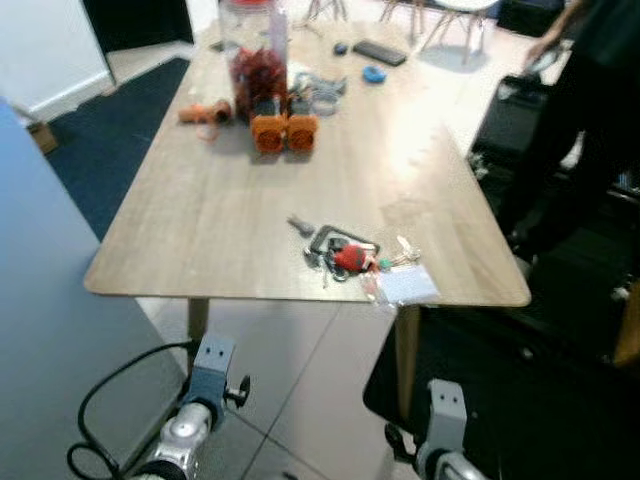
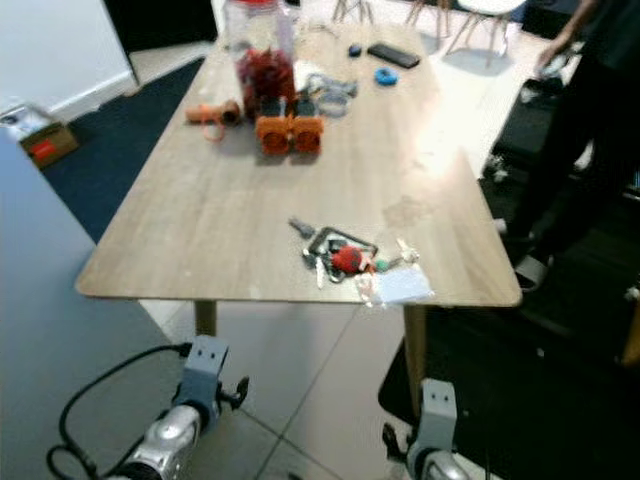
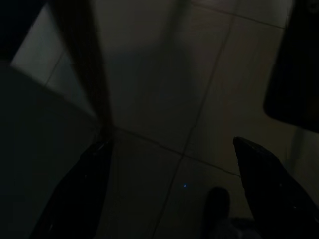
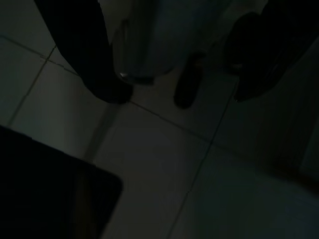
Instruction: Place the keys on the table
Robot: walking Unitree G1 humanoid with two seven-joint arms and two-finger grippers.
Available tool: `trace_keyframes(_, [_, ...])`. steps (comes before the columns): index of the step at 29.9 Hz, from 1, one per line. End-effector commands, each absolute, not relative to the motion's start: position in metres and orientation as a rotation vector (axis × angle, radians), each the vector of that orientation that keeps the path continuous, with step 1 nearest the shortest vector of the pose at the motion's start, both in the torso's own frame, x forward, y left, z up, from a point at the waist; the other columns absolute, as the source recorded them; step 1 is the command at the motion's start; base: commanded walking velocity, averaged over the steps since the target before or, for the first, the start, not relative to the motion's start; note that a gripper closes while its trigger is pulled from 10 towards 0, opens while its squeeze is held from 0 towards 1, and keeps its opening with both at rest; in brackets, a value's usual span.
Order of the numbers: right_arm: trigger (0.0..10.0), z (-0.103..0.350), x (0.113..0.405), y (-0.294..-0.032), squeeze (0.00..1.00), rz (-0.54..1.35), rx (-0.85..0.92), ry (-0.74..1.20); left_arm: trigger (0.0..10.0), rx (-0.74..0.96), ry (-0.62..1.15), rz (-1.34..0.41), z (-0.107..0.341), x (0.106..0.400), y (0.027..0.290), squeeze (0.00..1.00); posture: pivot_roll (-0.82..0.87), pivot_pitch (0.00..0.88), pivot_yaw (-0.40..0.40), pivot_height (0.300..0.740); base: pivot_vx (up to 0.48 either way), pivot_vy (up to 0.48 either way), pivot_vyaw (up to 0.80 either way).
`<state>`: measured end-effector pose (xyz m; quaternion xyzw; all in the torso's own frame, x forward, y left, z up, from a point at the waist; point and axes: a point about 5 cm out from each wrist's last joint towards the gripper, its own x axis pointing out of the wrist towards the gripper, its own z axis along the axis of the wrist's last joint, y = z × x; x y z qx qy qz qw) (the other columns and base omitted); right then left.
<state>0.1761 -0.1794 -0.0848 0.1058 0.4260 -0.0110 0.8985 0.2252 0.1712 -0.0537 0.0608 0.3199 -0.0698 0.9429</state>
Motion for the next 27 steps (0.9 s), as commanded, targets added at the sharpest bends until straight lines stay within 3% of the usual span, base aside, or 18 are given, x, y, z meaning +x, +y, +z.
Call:
trace_keyframes(1, [10.0, -0.0871, 0.1712, -0.1788, 0.0, -0.013, 0.205, 0.896, 10.0, 0.117, 0.674, -0.134, -0.0574, 0.2203, 0.1715, 0.0, 0.04, 0.052, -0.022, 0.74, 0.0, 0.0, 0.8])
trace_keyframes(27, [10.0, -0.0893, 0.1668, -0.1782, 0.0, 0.018, 0.174, 0.92, 10.0, 0.125, 0.679, -0.135, -0.0587, 0.218, 0.1731, 0.0, 0.04, 0.053, -0.023, 0.74, 0.0, 0.0, 0.8])
